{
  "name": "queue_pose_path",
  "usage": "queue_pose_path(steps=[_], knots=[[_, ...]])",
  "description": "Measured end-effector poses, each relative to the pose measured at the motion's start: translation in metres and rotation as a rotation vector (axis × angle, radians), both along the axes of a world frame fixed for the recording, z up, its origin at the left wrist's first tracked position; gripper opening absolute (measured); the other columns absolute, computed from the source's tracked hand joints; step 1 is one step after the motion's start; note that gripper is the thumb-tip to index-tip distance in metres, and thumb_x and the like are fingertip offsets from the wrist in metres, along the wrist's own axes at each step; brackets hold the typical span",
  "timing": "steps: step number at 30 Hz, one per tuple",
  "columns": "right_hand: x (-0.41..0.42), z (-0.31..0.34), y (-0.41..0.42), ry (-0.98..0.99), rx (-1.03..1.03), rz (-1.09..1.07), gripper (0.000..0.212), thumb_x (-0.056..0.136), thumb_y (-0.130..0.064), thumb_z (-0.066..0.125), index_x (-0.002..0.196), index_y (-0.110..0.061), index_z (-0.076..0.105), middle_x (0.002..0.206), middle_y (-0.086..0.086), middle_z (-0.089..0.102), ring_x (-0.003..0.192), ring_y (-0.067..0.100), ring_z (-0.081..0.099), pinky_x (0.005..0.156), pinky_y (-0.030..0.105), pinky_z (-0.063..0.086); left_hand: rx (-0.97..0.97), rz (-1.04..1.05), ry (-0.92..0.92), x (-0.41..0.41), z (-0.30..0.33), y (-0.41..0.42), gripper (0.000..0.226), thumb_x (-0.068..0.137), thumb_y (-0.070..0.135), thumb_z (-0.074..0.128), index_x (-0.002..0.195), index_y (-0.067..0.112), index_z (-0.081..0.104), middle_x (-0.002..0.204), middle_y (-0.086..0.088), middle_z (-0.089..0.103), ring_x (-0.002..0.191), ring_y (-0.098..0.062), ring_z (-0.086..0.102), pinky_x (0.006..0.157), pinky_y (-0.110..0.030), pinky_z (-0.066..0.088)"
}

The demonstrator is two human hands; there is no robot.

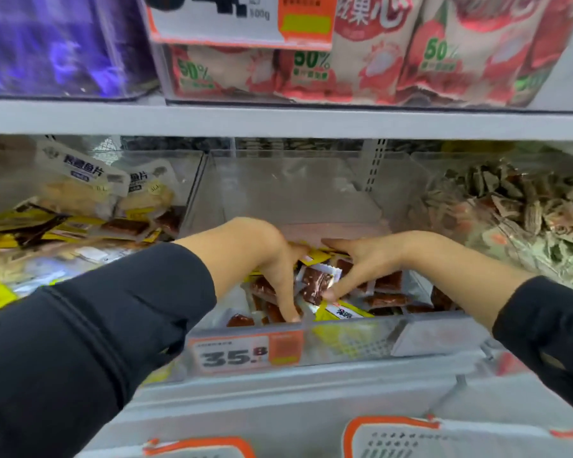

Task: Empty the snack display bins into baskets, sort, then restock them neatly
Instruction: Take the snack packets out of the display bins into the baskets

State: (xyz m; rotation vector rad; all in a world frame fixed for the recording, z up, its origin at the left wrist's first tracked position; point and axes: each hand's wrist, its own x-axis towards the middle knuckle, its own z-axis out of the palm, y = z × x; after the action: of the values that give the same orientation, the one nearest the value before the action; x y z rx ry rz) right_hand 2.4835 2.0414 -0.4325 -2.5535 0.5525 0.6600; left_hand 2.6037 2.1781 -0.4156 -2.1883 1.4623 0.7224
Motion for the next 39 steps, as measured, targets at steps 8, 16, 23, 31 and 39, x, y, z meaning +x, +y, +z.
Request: queue_pose_path(steps=[8, 16, 23, 31, 39], knots=[[0.002, -0.013, 0.038, -0.008, -0.288, 0.146, 0.119, 0.062, -0.067, 0.074, 0.147, -0.052, -0.008, 0.144, 0.01, 0.032, 0.134, 0.03, 0.038, 0.108, 0.041, 0.038, 0.008, 0.021, -0.121, -0.021, -0.015, 0.026, 0.131, 0.074, 0.05, 0.077, 0.147, 0.023, -0.03, 0.159, -0.018, 0.01, 0.14, -0.038, 0.03, 0.11, -0.046, 0.034], [0.003, 0.002, 0.05, -0.098, -0.443, 0.19, 0.086, 0.071, -0.058, 0.073, 0.142, -0.039, 0.03, 0.116, 0.007, 0.053, 0.105, 0.025, 0.056, 0.09, 0.035, 0.048, -0.244, -0.025, -0.095, -0.016, -0.004, 0.039, 0.062, 0.078, 0.044, 0.07, 0.126, 0.018, 0.041, 0.094, 0.001, 0.051, 0.086, -0.023, 0.053, 0.073, -0.032, 0.044], [0.004, 0.002, 0.05, -0.159, -0.502, 0.211, 0.069, 0.076, -0.055, 0.07, 0.134, -0.033, 0.039, 0.094, 0.0, 0.055, 0.093, 0.023, 0.054, 0.072, 0.032, 0.046, -0.184, 0.038, -0.033, -0.018, 0.0, 0.036, 0.074, 0.083, 0.042, 0.069, 0.14, 0.017, 0.027, 0.089, -0.001, 0.05, 0.084, -0.021, 0.053, 0.072, -0.034, 0.047], [0.0, 0.004, 0.047, -0.282, -0.525, 0.201, 0.038, 0.085, -0.035, 0.064, 0.118, -0.026, 0.049, 0.075, -0.007, 0.047, 0.082, 0.023, 0.051, 0.063, 0.028, 0.035, -0.299, 0.004, -0.053, -0.014, 0.0, 0.04, 0.059, 0.084, 0.026, 0.068, 0.133, 0.016, 0.038, 0.081, 0.002, 0.047, 0.073, -0.015, 0.05, 0.06, -0.028, 0.041], [-0.015, 0.021, 0.047, -0.485, -0.33, 0.025, 0.021, 0.09, -0.016, 0.06, 0.11, -0.019, 0.058, 0.111, 0.003, 0.066, 0.103, 0.027, 0.059, 0.075, 0.03, 0.042, -0.643, 0.051, -0.08, -0.02, 0.013, 0.05, 0.025, 0.091, 0.014, 0.053, 0.115, 0.013, 0.049, 0.101, -0.011, 0.061, 0.096, -0.033, 0.056, 0.07, -0.031, 0.039]])
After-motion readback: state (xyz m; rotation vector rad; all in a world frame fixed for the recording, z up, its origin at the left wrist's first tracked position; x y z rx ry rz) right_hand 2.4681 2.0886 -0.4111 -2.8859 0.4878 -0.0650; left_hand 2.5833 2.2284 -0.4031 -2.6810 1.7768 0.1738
